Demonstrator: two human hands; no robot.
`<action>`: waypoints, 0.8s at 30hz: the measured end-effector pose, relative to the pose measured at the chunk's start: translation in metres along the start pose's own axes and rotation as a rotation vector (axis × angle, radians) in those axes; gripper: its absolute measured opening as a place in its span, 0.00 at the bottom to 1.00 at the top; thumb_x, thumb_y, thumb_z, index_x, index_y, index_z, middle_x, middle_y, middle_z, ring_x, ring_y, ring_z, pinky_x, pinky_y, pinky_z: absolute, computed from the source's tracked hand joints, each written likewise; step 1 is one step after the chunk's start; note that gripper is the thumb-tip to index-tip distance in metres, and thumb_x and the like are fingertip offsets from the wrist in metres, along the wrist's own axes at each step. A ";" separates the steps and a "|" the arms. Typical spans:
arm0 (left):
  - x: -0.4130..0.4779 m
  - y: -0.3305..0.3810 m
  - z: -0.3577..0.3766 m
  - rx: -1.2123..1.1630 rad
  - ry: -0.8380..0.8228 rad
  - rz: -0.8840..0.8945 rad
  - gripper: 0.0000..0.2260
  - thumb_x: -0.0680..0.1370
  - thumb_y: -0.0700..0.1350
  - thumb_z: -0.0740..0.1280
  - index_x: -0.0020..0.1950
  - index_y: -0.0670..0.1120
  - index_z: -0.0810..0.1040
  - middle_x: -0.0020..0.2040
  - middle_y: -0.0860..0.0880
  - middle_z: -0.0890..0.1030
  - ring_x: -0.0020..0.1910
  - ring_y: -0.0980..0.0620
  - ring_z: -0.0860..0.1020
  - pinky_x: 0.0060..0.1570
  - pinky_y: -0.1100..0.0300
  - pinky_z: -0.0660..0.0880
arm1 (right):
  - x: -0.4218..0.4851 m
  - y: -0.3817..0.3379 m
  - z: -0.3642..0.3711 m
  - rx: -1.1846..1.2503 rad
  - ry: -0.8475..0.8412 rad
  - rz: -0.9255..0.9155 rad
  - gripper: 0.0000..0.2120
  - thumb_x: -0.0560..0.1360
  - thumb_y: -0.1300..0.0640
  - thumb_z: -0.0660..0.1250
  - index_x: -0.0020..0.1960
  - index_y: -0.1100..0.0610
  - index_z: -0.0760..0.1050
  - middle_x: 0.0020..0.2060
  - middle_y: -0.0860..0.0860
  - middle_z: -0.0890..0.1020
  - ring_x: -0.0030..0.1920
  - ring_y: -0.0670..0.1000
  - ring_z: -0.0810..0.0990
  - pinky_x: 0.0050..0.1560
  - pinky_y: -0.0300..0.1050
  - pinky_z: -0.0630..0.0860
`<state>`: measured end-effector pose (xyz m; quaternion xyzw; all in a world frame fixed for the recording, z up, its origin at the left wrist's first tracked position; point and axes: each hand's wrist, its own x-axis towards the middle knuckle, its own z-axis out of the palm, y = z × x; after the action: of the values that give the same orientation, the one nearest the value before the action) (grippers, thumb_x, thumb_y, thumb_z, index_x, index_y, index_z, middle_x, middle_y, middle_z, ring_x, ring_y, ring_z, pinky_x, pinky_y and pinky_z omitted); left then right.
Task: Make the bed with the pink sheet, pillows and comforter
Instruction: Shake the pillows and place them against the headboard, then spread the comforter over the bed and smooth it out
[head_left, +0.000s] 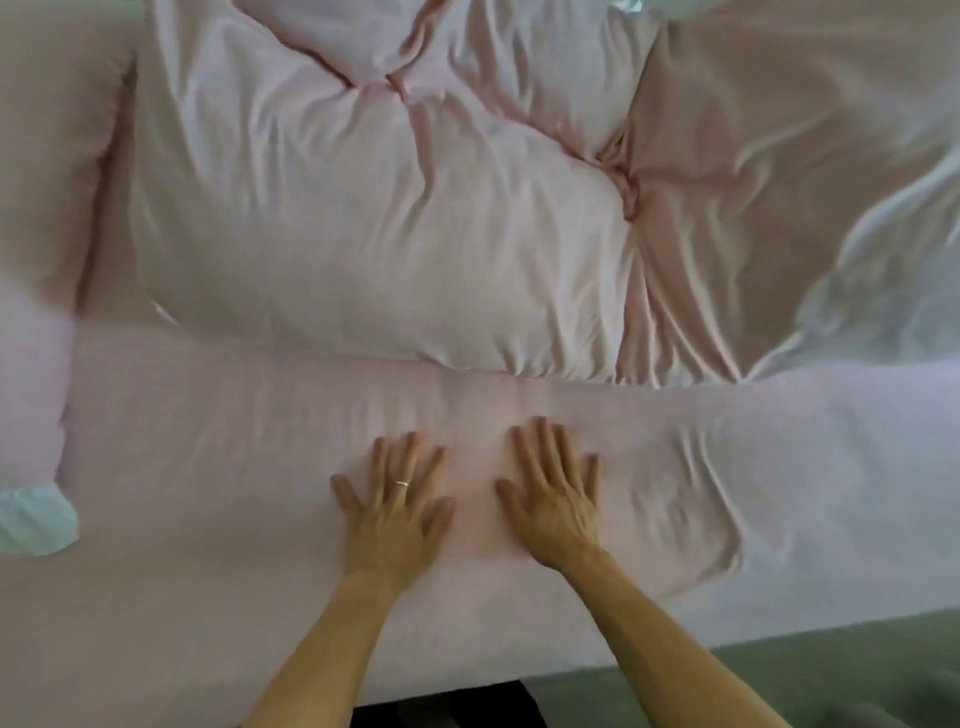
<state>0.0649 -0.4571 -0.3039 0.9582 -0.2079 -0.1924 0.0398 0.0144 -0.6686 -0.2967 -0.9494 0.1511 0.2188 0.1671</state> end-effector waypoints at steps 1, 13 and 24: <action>0.000 0.000 0.006 0.020 -0.022 -0.025 0.29 0.77 0.61 0.54 0.77 0.56 0.58 0.79 0.49 0.57 0.78 0.41 0.54 0.62 0.23 0.49 | -0.008 0.036 -0.003 -0.007 0.000 0.105 0.34 0.78 0.30 0.40 0.78 0.40 0.31 0.77 0.42 0.32 0.77 0.48 0.32 0.76 0.61 0.35; 0.023 0.052 -0.019 0.042 -0.188 -0.168 0.27 0.65 0.50 0.71 0.63 0.43 0.79 0.67 0.36 0.72 0.66 0.27 0.68 0.49 0.20 0.64 | -0.072 0.169 -0.056 0.434 0.225 0.969 0.34 0.80 0.38 0.49 0.81 0.46 0.41 0.80 0.54 0.39 0.79 0.57 0.39 0.75 0.64 0.41; -0.025 0.031 -0.042 0.040 -0.429 -0.106 0.30 0.78 0.63 0.50 0.77 0.63 0.41 0.78 0.54 0.35 0.76 0.33 0.46 0.64 0.33 0.67 | -0.055 0.018 -0.013 1.013 -0.075 1.344 0.57 0.69 0.28 0.65 0.78 0.47 0.29 0.75 0.64 0.31 0.75 0.75 0.47 0.71 0.73 0.54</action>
<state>0.0479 -0.4749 -0.2512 0.9055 -0.1647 -0.3897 -0.0344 -0.0347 -0.6778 -0.2649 -0.4597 0.7585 0.2091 0.4119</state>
